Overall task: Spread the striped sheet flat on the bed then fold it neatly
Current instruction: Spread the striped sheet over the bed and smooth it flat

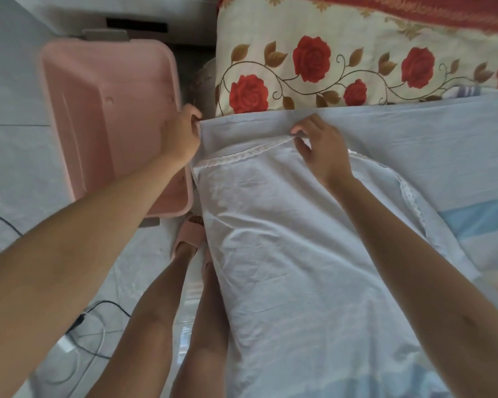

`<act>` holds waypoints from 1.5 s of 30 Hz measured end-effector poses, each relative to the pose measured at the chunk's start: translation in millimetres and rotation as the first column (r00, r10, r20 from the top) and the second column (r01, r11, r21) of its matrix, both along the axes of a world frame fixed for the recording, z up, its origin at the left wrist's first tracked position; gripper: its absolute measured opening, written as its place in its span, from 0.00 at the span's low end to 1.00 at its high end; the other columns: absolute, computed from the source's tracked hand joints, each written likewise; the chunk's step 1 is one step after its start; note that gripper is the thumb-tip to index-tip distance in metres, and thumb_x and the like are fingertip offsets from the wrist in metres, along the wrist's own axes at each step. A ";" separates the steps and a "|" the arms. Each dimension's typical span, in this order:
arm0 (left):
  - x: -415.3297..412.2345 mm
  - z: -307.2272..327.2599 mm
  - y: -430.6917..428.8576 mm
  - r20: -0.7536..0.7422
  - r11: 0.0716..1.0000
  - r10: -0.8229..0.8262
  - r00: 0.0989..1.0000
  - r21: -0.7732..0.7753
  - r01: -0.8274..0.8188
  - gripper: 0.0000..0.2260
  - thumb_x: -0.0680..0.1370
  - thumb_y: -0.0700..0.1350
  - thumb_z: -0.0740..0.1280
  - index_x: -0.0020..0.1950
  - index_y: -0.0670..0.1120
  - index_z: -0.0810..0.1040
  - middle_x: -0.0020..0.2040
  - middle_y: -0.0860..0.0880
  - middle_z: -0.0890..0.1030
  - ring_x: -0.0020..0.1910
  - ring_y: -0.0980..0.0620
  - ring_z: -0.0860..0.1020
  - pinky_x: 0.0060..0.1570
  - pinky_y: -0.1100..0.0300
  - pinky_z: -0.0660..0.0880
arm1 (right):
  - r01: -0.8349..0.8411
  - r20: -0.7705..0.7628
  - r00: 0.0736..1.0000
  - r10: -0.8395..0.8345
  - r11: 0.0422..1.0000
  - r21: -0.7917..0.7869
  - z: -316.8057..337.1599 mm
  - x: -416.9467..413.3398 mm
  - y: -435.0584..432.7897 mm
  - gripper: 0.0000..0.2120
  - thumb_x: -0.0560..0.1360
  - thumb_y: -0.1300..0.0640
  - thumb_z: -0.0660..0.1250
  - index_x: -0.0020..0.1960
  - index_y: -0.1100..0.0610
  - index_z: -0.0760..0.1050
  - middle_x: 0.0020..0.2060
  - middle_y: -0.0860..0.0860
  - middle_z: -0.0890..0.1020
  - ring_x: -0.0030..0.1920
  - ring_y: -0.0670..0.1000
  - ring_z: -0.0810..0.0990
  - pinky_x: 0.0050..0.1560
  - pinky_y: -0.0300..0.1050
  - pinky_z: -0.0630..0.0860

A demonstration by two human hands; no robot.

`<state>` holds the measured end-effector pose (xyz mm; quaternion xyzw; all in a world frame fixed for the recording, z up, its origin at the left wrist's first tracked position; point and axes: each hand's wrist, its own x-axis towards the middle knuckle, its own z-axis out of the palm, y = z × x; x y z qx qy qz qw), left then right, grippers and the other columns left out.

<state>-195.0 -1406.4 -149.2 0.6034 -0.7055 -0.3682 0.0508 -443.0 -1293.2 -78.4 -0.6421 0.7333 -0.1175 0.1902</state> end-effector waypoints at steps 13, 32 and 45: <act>-35.1 25.6 42.7 -0.191 0.945 -0.288 0.938 -0.217 0.246 0.07 0.76 0.38 0.63 0.54 0.43 0.74 0.45 0.47 0.78 0.41 0.50 0.76 0.40 0.55 0.75 | 0.156 0.021 0.984 -0.177 0.910 0.385 0.8 3.5 -45.3 0.10 0.82 0.54 0.55 0.55 0.59 0.70 0.46 0.52 0.77 0.44 0.51 0.73 0.43 0.45 0.68; -12.1 3.7 29.0 -0.368 0.979 0.055 0.928 0.203 0.022 0.06 0.82 0.41 0.58 0.51 0.42 0.74 0.43 0.49 0.75 0.43 0.54 0.72 0.44 0.64 0.67 | 0.445 -0.095 0.896 -0.435 0.881 0.161 1.8 -52.8 32.3 0.06 0.80 0.58 0.57 0.47 0.58 0.71 0.39 0.52 0.75 0.43 0.56 0.74 0.57 0.49 0.64; -13.0 -5.5 27.5 -0.346 0.948 0.032 0.938 0.308 0.081 0.10 0.82 0.48 0.58 0.44 0.46 0.71 0.37 0.53 0.71 0.36 0.58 0.69 0.38 0.63 0.65 | 0.380 -0.129 0.925 -0.357 0.870 0.315 -19.1 -82.8 -43.1 0.13 0.81 0.53 0.56 0.54 0.60 0.74 0.45 0.55 0.77 0.46 0.54 0.74 0.47 0.43 0.64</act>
